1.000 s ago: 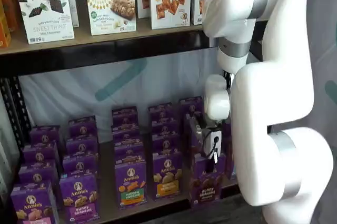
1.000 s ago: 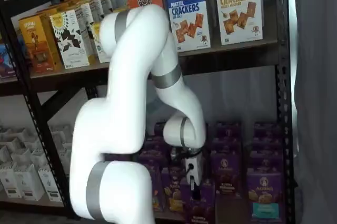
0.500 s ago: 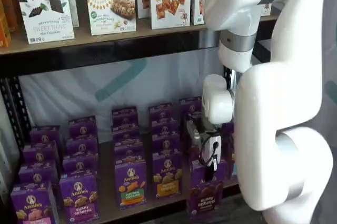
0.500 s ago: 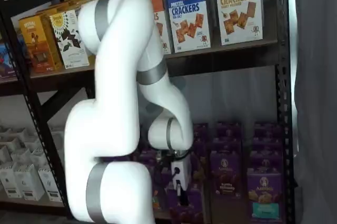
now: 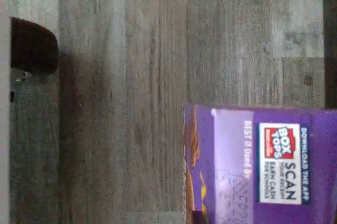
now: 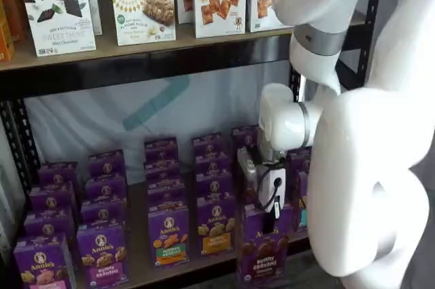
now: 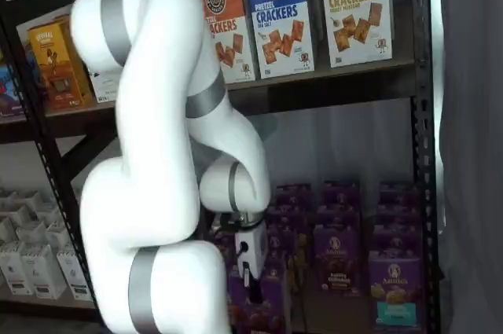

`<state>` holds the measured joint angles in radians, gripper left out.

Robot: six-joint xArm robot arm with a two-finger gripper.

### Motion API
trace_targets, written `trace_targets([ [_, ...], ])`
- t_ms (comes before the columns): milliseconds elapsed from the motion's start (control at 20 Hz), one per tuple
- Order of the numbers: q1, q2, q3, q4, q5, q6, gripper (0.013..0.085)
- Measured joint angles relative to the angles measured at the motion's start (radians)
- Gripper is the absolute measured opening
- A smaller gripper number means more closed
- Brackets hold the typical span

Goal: Pick up the purple box with a brown patch in the center, on the bottom shelf, the fifth box from the left

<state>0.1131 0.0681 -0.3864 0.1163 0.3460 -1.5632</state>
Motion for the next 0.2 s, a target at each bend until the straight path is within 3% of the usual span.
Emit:
trace_targets([
  [200, 0.021, -0.155, 0.061, 0.042, 0.096, -0.012, 0.029],
])
